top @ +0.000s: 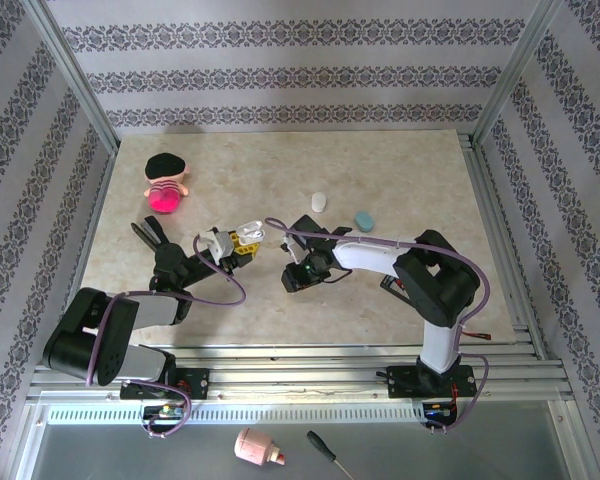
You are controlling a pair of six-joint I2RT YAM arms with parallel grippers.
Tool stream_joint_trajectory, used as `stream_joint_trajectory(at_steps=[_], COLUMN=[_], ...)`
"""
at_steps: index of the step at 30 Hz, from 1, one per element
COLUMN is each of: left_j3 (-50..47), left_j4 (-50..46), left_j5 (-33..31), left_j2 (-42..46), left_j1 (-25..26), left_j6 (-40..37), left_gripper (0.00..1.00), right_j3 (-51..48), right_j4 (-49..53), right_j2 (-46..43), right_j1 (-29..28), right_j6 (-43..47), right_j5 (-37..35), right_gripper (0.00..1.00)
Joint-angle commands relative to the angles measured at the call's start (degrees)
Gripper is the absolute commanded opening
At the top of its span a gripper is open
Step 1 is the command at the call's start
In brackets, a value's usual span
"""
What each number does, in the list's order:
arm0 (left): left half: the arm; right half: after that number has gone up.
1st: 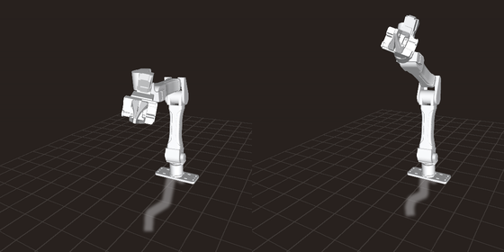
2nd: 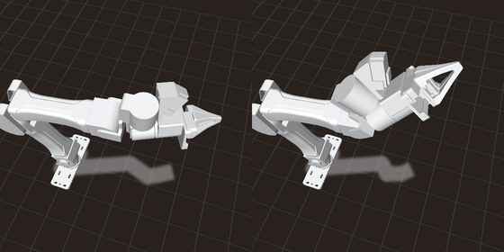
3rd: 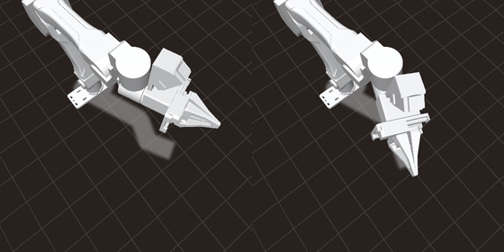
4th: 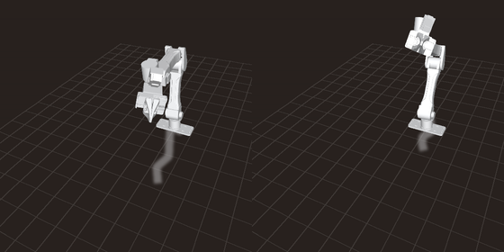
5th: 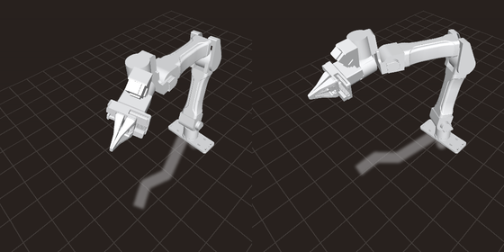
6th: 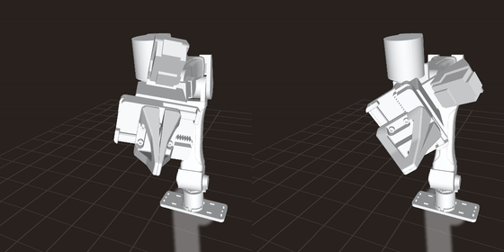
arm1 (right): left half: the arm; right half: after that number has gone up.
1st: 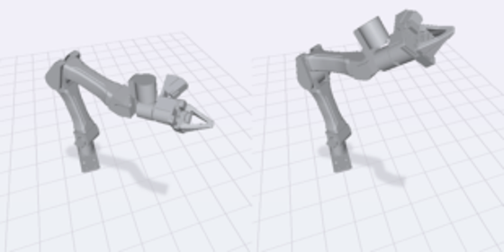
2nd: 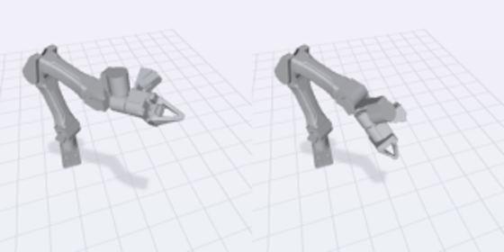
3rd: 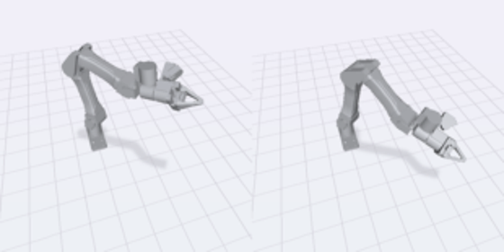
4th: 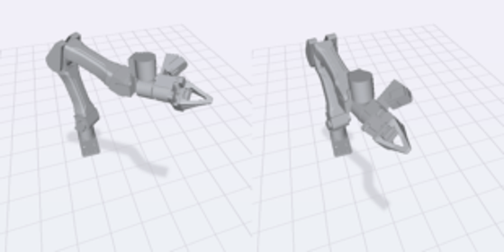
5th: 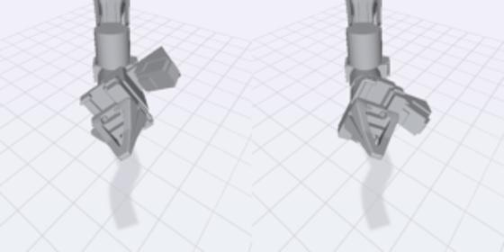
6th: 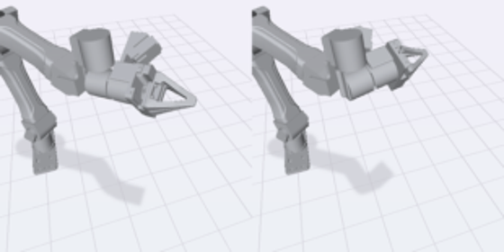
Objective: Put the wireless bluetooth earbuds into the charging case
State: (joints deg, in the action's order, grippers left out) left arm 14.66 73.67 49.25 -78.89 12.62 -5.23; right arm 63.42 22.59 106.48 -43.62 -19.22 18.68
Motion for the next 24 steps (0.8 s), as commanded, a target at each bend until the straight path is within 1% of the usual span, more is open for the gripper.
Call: stream_joint_trajectory(at_steps=[1, 10, 13, 16, 18, 20, 21, 24], left_j3=[-0.1, -0.2, -0.2, -0.1, 0.0, 0.1, 0.1, 0.2], left_j4=[-0.1, -1.3, -2.0, -1.9, -1.8, -1.8, -1.8, -1.7], left_j5=[1.0, 0.9, 0.9, 1.0, 1.1, 1.1, 1.2, 1.1], left_j2=[1.1, 2.2, 2.6, 2.4, 2.4, 2.3, 2.3, 2.3], left_j1=[-0.6, -0.6, -0.6, -0.5, -0.6, -0.6, -0.6, -0.6], left_j6=[-0.9, -1.1, -1.5, -1.4, -1.4, -1.2, -1.1, -1.1], left_gripper=[0.0, 0.0, 0.0, 0.0, 0.0, 0.0, 0.0, 0.0], right_j3=[-1.2, -1.1, -2.4, -3.6, -4.5, -5.6, -5.7, -6.0], right_j4=[2.6, 2.9, 1.9, 0.7, -1.1, -3.0, -3.2, -1.7], right_j2=[-1.2, -1.8, -2.7, -3.1, -3.5, -3.8, -3.9, -4.2], right_j1=[0.1, 0.8, 1.9, 3.6, 4.8, 6.1, 6.5, 7.4], right_j6=[0.1, 0.9, 1.8, 1.6, 0.8, -0.1, -0.5, -0.6], right_j5=[-1.8, -1.9, -0.5, 3.0, 6.3, 10.7, 11.5, 9.0], right_gripper=[0.33, 0.2, 0.19, 0.14, 0.14, 0.16, 0.17, 0.19])
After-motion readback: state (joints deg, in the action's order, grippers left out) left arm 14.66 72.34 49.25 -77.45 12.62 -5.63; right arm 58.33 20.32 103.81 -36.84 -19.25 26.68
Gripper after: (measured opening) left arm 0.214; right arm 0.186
